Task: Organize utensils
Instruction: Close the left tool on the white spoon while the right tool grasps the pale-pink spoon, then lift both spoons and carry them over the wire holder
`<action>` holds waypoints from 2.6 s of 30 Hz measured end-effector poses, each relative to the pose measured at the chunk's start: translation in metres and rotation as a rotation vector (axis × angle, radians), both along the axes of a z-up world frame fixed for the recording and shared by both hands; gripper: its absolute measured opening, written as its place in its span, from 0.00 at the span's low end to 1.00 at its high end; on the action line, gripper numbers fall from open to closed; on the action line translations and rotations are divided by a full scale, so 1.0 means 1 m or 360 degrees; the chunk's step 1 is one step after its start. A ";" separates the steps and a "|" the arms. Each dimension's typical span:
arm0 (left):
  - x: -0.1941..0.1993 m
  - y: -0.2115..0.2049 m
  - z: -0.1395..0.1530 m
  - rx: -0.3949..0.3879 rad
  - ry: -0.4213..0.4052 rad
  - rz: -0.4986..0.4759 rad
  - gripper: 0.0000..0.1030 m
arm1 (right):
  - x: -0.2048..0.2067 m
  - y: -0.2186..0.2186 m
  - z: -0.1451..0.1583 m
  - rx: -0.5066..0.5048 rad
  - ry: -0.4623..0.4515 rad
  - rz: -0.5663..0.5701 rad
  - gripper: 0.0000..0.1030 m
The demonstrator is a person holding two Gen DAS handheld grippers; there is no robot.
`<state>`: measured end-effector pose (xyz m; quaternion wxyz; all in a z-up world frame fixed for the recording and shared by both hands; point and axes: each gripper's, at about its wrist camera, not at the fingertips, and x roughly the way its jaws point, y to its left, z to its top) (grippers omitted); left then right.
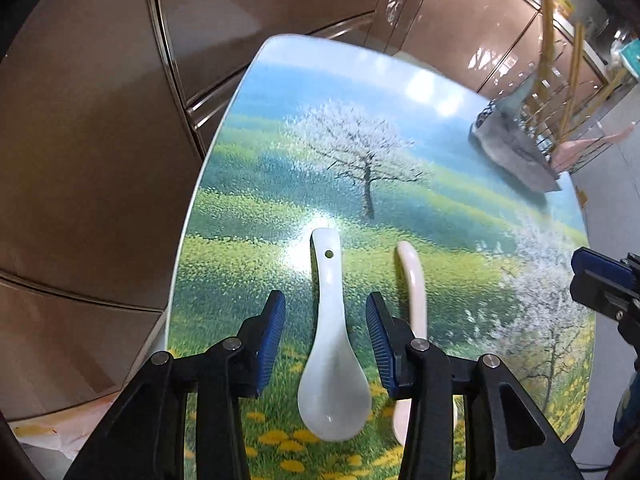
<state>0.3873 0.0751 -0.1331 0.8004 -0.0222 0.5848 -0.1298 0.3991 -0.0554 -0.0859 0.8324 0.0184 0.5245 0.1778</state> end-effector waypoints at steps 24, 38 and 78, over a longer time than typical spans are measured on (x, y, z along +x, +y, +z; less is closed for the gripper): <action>-0.002 0.043 -0.018 -0.0177 0.0031 -0.0003 0.13 | 0.053 0.074 -0.081 -0.0002 0.0355 0.0064 0.24; -0.021 0.045 -0.003 -0.0202 -0.0060 0.0062 0.13 | 0.019 0.045 -0.064 0.0178 0.0169 0.0062 0.10; 0.016 -0.141 0.205 -0.0383 -0.0715 -0.0146 0.05 | -0.012 -0.150 0.198 -0.0020 -0.0906 -0.0388 0.07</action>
